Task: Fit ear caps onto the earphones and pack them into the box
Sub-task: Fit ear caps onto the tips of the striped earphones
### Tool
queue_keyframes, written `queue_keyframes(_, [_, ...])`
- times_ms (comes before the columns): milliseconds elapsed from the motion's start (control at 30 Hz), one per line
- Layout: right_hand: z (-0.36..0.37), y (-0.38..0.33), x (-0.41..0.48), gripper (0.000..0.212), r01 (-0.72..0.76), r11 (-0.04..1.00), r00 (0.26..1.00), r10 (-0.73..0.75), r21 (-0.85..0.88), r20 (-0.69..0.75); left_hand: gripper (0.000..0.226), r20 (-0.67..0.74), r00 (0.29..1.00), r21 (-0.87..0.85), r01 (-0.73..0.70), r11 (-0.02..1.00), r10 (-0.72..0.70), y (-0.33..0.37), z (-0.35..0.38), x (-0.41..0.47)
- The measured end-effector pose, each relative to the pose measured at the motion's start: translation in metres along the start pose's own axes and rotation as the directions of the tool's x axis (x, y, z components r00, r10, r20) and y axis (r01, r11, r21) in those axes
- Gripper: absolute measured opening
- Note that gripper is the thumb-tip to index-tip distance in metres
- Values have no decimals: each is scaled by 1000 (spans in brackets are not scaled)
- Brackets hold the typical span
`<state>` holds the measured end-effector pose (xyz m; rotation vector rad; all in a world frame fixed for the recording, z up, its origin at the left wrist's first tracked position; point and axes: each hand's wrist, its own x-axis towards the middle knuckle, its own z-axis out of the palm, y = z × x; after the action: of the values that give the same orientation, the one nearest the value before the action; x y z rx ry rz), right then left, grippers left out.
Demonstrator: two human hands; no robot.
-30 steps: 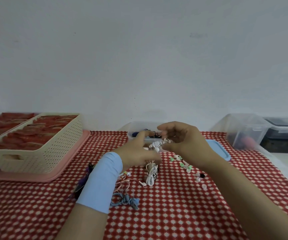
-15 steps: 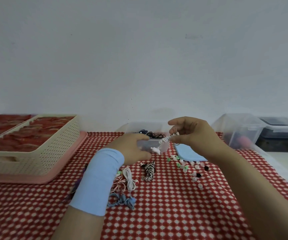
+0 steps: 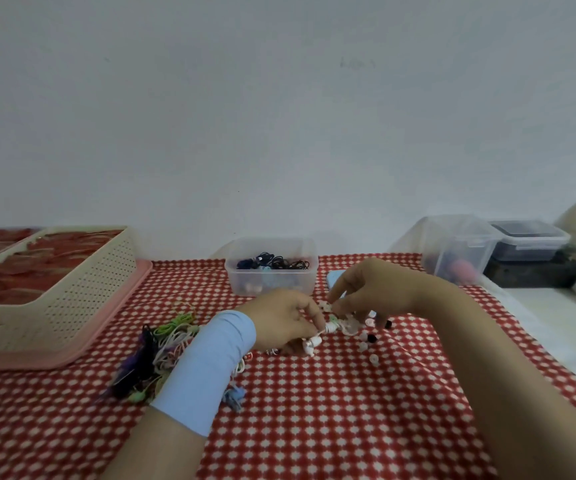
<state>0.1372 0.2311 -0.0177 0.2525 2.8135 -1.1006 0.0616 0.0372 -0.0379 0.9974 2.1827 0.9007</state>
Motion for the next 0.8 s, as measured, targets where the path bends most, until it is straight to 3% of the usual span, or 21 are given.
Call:
queue_keyframes(167, [-8,6,1,20,38,993,992,-51,-113,-114,18,48,997,234,47,971,-60,10,-2,-3])
queue_keyframes(267, [-10,10,0,24,10,989,998,-19,-147,-62,31,70,996,338,20,941,-46,13,-9,-8])
queue_keyframes(433, [-1,13,8,30,-45,972,998,36,-229,-46,33,-6,1000,281,6,960,-4,7,-23,-13])
queue_keyframes(567, [8,11,11,15,-63,965,998,62,-255,-13,27,-112,994,149,6,989,11,0,-30,-13])
queue_keyframes(800, [24,15,23,19,-92,930,995,102,-355,10,19,-240,966,67,-80,995,94,-8,-24,-4])
